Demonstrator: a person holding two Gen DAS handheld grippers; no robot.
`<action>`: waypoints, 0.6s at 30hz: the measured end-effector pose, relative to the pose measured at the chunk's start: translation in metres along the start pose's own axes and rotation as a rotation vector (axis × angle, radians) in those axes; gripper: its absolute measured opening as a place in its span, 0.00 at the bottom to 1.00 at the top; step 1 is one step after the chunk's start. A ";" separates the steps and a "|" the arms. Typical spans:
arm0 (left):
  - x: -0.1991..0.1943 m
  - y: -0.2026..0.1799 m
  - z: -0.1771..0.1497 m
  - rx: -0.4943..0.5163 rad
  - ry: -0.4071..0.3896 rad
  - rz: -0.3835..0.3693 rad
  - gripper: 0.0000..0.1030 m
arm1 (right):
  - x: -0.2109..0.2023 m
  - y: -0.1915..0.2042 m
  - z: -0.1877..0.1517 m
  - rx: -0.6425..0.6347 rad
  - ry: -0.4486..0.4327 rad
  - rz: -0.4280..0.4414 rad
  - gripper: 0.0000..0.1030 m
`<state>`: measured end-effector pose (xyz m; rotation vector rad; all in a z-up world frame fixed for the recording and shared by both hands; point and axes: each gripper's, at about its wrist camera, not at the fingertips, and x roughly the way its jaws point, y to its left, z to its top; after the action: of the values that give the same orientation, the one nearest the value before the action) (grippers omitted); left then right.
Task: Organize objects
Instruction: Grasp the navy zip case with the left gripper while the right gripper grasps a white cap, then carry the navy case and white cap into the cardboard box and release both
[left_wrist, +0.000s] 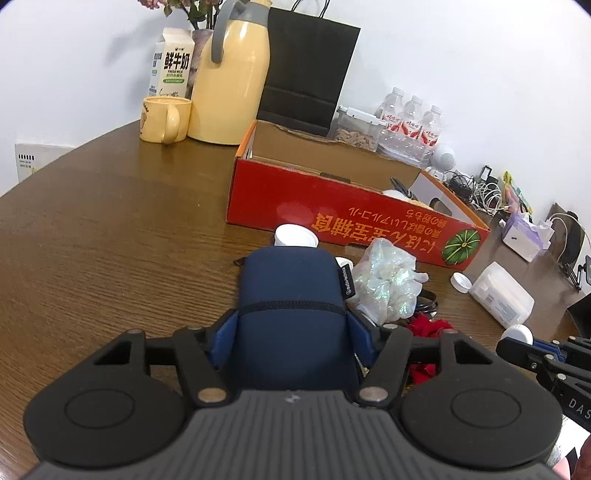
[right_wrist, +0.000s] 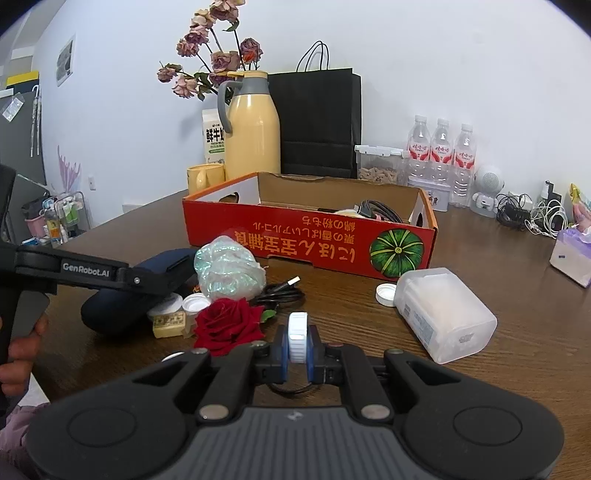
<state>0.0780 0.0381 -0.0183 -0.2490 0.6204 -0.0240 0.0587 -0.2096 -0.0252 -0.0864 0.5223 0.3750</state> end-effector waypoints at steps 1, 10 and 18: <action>-0.002 -0.001 0.001 0.007 -0.007 0.000 0.62 | 0.000 0.000 0.000 -0.001 -0.001 0.000 0.08; -0.022 -0.012 0.020 0.078 -0.103 0.010 0.62 | -0.003 -0.002 0.013 -0.017 -0.034 -0.003 0.08; -0.019 -0.034 0.056 0.149 -0.176 0.003 0.62 | 0.007 -0.006 0.049 -0.040 -0.110 -0.003 0.08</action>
<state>0.0963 0.0190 0.0447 -0.1047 0.4413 -0.0446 0.0895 -0.2046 0.0138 -0.1047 0.4058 0.3849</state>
